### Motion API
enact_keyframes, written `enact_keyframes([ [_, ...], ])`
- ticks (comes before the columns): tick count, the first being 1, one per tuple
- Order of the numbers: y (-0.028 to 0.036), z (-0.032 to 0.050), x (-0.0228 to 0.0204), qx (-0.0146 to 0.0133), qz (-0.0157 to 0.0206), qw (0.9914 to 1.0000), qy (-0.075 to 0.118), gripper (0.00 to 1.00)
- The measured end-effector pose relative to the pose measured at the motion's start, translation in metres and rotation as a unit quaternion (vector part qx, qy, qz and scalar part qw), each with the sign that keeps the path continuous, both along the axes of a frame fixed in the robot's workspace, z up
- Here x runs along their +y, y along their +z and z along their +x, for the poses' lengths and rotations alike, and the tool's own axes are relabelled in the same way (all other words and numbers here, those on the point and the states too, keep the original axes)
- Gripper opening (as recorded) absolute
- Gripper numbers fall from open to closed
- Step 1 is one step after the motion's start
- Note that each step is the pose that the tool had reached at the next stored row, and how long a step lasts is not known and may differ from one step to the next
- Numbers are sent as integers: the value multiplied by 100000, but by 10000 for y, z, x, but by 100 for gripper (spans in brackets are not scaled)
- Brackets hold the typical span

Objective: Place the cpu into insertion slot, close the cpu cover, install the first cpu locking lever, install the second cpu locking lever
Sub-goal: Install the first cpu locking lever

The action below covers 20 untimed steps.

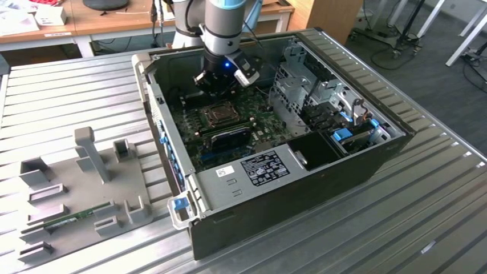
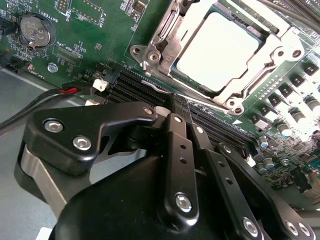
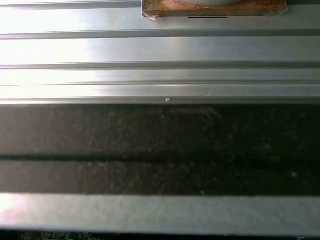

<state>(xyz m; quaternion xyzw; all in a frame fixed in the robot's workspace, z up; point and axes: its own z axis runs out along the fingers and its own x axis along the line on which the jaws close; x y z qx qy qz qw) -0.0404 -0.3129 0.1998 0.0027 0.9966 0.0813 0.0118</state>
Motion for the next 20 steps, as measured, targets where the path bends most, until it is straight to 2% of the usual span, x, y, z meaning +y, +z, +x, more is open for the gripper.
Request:
enact_keyframes([
  [20, -35, 0, 0, 4, -11, 100000, 1, 10],
])
